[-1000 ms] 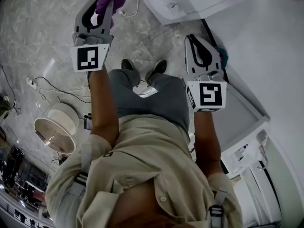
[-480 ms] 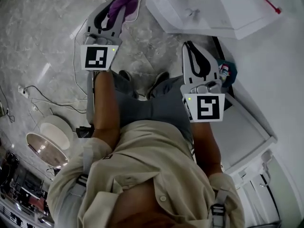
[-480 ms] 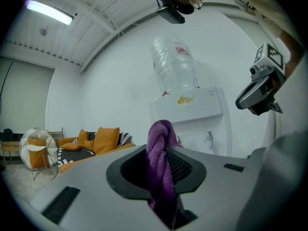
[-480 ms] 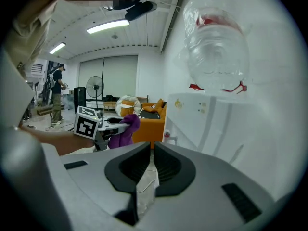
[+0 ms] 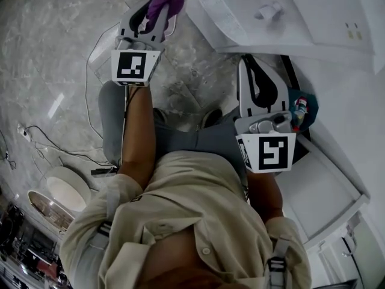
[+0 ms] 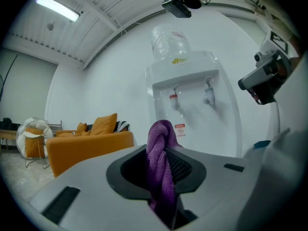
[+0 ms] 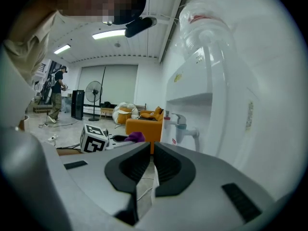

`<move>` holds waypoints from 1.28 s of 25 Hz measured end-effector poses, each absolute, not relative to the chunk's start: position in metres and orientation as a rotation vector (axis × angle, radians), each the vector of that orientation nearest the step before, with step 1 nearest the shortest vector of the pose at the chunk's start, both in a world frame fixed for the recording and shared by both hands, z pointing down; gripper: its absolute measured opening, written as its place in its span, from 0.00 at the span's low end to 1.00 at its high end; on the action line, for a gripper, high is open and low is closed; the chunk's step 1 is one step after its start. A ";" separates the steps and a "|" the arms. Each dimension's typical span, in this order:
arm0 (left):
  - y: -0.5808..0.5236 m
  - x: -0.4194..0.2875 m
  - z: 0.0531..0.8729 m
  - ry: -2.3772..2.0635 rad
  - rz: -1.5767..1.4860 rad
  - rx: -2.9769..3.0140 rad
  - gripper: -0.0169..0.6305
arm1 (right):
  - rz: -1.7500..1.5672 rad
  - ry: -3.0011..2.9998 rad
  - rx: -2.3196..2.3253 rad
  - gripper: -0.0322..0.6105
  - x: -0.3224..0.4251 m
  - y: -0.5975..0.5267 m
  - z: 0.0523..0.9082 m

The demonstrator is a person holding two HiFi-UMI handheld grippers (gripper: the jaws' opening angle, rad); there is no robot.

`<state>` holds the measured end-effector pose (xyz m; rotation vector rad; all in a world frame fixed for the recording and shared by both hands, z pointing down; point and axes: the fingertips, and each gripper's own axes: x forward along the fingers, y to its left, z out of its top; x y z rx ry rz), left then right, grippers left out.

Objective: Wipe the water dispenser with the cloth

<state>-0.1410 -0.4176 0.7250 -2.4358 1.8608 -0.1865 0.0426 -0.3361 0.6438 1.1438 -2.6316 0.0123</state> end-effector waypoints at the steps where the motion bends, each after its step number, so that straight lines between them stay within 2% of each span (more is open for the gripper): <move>1: -0.422 -0.139 0.739 1.870 -0.180 -2.447 0.16 | -0.001 -2.638 1.158 0.10 0.044 -0.337 0.650; 15: -0.467 -0.093 0.903 1.926 -0.123 -2.806 0.16 | -0.099 -2.597 1.351 0.10 0.078 -0.334 0.685; 26: -0.420 0.047 0.911 1.370 -0.052 -3.139 0.16 | -0.094 -2.549 1.426 0.09 0.093 -0.352 0.690; 32: -0.411 0.056 0.914 1.297 -0.085 -3.105 0.16 | -0.100 -2.553 1.370 0.09 0.078 -0.343 0.700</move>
